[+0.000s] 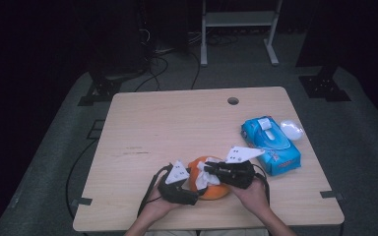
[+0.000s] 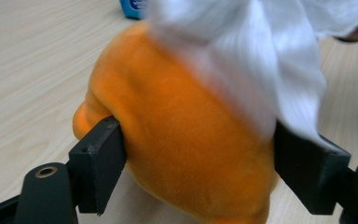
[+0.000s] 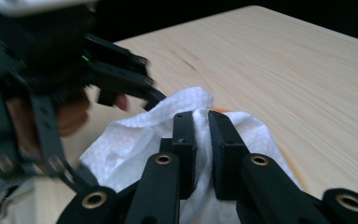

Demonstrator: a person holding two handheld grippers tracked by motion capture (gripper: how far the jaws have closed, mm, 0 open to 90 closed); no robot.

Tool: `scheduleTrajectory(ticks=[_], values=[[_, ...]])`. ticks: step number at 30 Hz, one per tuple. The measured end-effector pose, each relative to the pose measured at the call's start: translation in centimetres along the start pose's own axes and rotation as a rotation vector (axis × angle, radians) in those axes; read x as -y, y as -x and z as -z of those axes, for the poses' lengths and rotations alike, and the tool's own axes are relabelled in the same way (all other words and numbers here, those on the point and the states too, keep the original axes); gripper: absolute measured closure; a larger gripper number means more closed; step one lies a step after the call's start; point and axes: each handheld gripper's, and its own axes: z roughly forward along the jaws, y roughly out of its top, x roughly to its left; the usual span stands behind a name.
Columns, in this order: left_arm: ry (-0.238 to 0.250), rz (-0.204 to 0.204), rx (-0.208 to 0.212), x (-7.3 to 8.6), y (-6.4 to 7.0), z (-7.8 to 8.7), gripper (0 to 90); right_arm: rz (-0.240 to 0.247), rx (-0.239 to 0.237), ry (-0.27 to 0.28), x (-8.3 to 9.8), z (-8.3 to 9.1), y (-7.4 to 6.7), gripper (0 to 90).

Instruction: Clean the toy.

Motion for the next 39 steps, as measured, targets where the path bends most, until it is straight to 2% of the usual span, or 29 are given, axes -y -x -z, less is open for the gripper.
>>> scheduleTrajectory(ticks=[2, 3, 7, 9, 11, 13, 15, 16, 17, 19, 22, 25, 27, 28, 29, 30, 31, 33, 35, 39], values=[[0.0, -0.016, -0.01, 0.0, 0.3, 0.0, 23.0, 0.028, -0.001, -0.011, -0.3, -0.3, -0.5, 81.1], [0.005, -0.01, -0.007, 0.0, 0.3, 0.0, 23.3, 0.037, 0.007, -0.018, -0.4, -0.3, -0.5, 81.1], [0.016, -0.015, -0.001, 0.1, 0.2, 0.0, 23.6, -0.013, 0.049, -0.015, 0.2, 0.8, 1.5, 81.1], [0.016, -0.025, -0.001, -0.1, 0.4, 0.0, 23.6, -0.039, 0.045, -0.011, 0.5, 1.3, 1.9, 81.1], [0.013, -0.032, -0.003, -0.1, 0.6, -0.2, 23.6, -0.026, 0.051, -0.007, 0.3, 1.3, 1.4, 81.0], [0.006, -0.038, -0.001, -0.1, 0.8, -0.3, 23.8, -0.008, -0.006, 0.003, 0.0, 0.7, 0.2, 81.1], [-0.011, -0.045, -0.007, -0.1, 0.8, -0.3, 23.9, 0.028, -0.036, -0.018, -0.2, -0.2, -0.8, 81.0], [-0.012, -0.04, -0.007, 0.0, 0.7, -0.3, 24.0, 0.052, -0.026, -0.032, -0.2, -0.4, -1.1, 81.0], [-0.009, -0.029, -0.008, 0.2, 0.6, -0.2, 24.6, 0.056, -0.022, -0.036, -0.2, -0.5, -1.0, 81.1], [-0.02, -0.016, -0.007, 0.4, 0.3, -0.2, 24.9, 0.017, -0.015, -0.027, -0.1, 0.0, -0.3, 81.1], [-0.026, 0.01, 0.006, 0.8, -0.3, -0.2, 24.9, -0.014, 0.038, -0.028, 0.5, 1.2, 1.3, 81.1], [0.003, 0.02, 0.025, 0.6, -0.7, 0.1, 22.6, -0.058, 0.052, -0.019, 1.3, 2.3, 2.8, 81.1], [0.04, 0.006, 0.018, 0.3, -0.6, 0.4, 17.7, -0.068, 0.048, -0.012, 1.4, 2.2, 2.8, 81.0], [0.059, 0.006, 0.017, 0.0, -0.6, 0.4, 15.6, -0.071, 0.035, -0.009, 1.4, 2.0, 2.7, 81.0], [0.062, -0.001, 0.018, -0.2, -0.5, 0.4, 13.2, -0.08, 0.001, 0.003, 1.4, 1.5, 2.4, 81.0], [0.054, -0.012, 0.009, -0.2, -0.4, 0.2, 12.8, -0.073, -0.016, 0.002, 1.3, 1.0, 2.0, 81.0], [0.039, -0.023, -0.001, -0.1, -0.4, 0.1, 12.7, -0.054, -0.016, -0.006, 1.2, 0.6, 1.5, 80.9], [0.044, -0.019, 0.001, 0.3, -0.5, 0.0, 14.1, -0.019, -0.002, -0.018, 1.0, 0.3, 1.0, 80.9], [0.04, 0.001, 0.003, 0.6, -0.8, 0.1, 18.9, -0.035, -0.005, -0.016, 1.1, 0.5, 1.5, 81.0], [0.028, 0.033, -0.004, 1.0, -1.2, 0.0, 22.0, -0.086, 0.027, -0.027, 1.6, 1.5, 2.9, 81.0]])
